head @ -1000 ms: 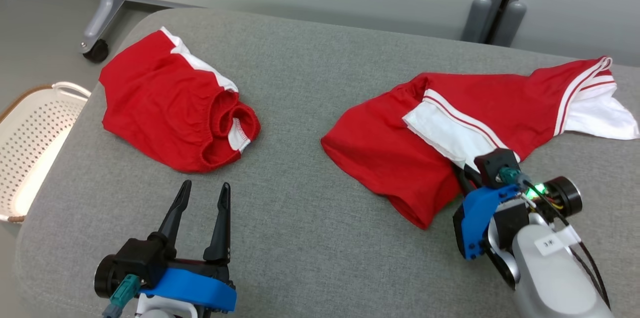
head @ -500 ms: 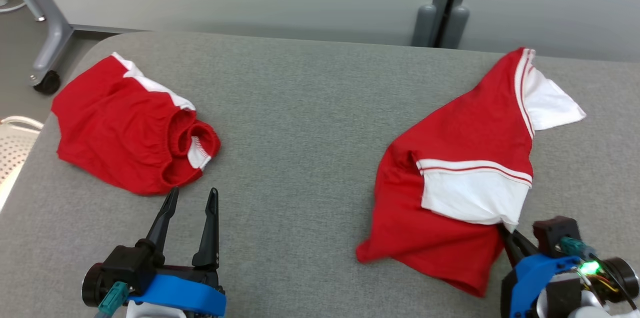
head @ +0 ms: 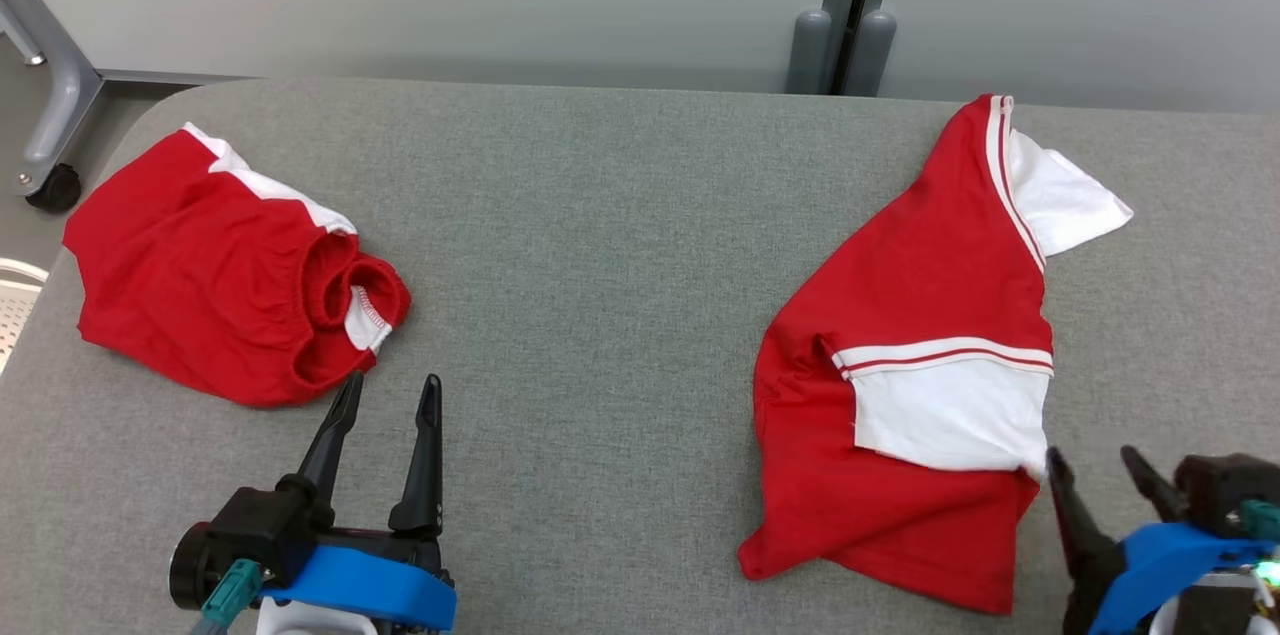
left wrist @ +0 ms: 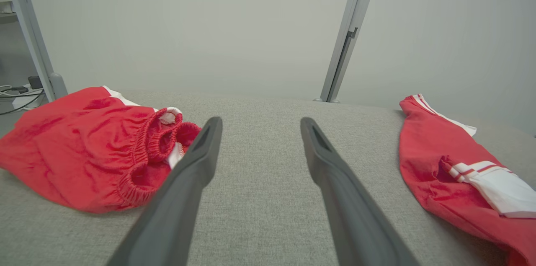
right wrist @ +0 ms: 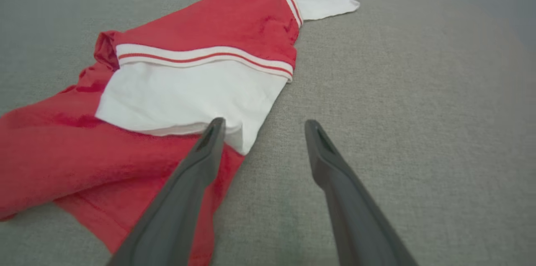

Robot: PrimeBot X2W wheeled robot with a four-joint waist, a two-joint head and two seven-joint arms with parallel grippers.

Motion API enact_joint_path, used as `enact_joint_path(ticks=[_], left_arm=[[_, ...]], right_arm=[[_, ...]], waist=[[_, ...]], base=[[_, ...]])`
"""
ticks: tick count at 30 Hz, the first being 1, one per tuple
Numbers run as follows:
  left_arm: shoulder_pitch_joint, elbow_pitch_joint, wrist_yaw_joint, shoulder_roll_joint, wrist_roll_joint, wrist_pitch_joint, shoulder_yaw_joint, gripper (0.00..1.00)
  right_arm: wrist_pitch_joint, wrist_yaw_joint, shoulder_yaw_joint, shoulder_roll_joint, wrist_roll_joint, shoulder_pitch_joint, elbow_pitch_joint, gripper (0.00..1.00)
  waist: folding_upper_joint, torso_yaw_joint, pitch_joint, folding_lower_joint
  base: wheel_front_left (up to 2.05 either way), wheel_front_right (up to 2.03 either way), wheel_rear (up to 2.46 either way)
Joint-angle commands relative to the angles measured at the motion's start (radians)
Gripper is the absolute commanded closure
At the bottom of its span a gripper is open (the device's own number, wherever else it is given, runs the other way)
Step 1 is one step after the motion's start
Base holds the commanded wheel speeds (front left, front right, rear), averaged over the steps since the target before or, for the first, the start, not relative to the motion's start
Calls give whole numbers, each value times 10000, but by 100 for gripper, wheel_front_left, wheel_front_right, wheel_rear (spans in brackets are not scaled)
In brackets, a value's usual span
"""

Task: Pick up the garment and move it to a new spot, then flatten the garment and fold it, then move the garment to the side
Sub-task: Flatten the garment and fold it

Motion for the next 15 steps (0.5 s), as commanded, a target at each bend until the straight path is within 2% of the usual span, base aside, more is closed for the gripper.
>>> enact_joint_path(ticks=[1, 4, 6, 13, 15], left_arm=[[-32, 36, 41, 47, -71, -11, -2, 0], [-1, 55, 44, 42, -95, -14, 0, 0], [15, 61, 55, 50, -94, -16, -10, 0], [-42, 84, 27, 65, -113, -22, -83, 0], [-43, 75, 28, 69, -129, -23, -93, 0]], right_arm=[[-150, 1, -277, 69, 463, 112, -329, 0], [-159, 1, -557, 88, 1735, -57, -486, 0], [-18, 1, -530, 90, 2112, -239, -537, 0], [1262, 1, 459, 89, 2292, -467, -912, 0], [1588, 1, 838, 83, 1809, -295, -1236, 0]], waist=[[0, 1, -30, 0], [0, -9, -59, 0], [0, -17, -71, 0], [0, 96, -171, 0], [0, 134, -168, 0]], base=[[0, 0, 0], [0, 0, 0], [0, 0, 0], [0, 0, 0], [0, 0, 0]])
